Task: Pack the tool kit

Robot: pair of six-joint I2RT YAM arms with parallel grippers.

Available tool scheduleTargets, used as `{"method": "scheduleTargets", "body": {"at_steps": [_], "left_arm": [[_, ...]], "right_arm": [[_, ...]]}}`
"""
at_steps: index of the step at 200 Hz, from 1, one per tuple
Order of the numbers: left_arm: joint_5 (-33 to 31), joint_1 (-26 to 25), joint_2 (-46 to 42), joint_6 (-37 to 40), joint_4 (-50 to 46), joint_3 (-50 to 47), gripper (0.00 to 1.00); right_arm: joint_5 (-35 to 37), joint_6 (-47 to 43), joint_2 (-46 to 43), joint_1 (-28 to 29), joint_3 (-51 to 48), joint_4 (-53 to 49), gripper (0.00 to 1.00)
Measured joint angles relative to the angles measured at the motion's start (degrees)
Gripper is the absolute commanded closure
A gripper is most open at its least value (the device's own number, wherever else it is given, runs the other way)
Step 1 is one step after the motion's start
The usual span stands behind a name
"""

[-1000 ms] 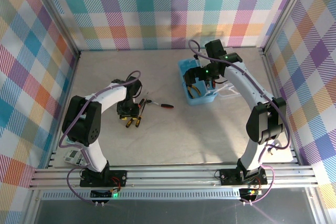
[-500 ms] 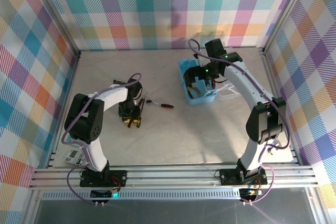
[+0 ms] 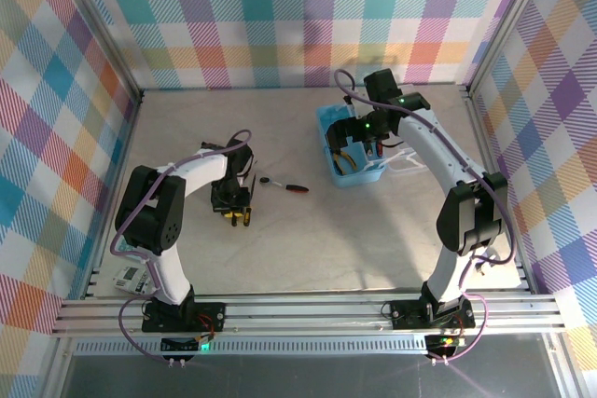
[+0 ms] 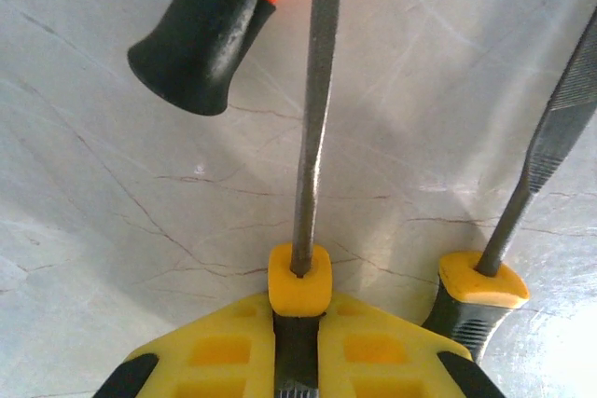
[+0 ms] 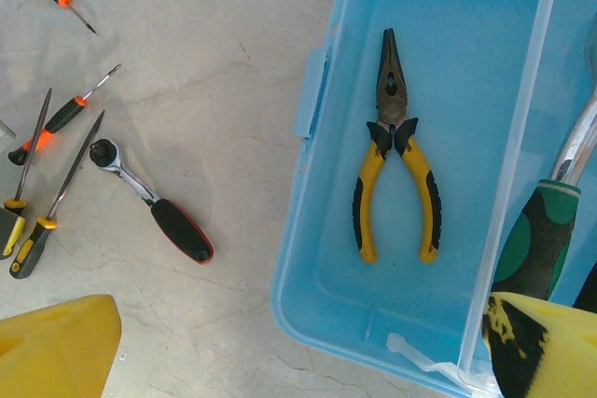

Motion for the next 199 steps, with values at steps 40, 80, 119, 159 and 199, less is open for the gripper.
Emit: {"method": "scheduleTargets", "body": {"at_steps": [40, 80, 119, 159, 199], "left_arm": [[0.2, 0.0, -1.0, 0.6, -4.2, 2.9, 1.00], [3.8, 0.0, -7.8, 1.7, -8.4, 12.5, 1.00], [18.9, -0.5, -13.5, 4.2, -3.5, 18.9, 1.00], [35.1, -4.9, -11.0, 4.6, 5.5, 20.7, 1.00], [43.8, -8.3, -7.3, 2.6, 14.1, 22.0, 1.00]], "right_arm": [[-0.1, 0.0, 0.0, 0.0, 0.0, -0.3, 0.01], [-2.4, 0.5, -0.8, 0.0, 0.0, -0.3, 0.01], [-10.6, 5.8, -4.9, 0.0, -0.9, 3.9, 0.01], [-19.4, 15.1, -6.9, 0.4, -1.9, 13.8, 0.04], [-21.1, 20.0, -5.5, 1.7, -1.9, 17.9, 0.15]]}}
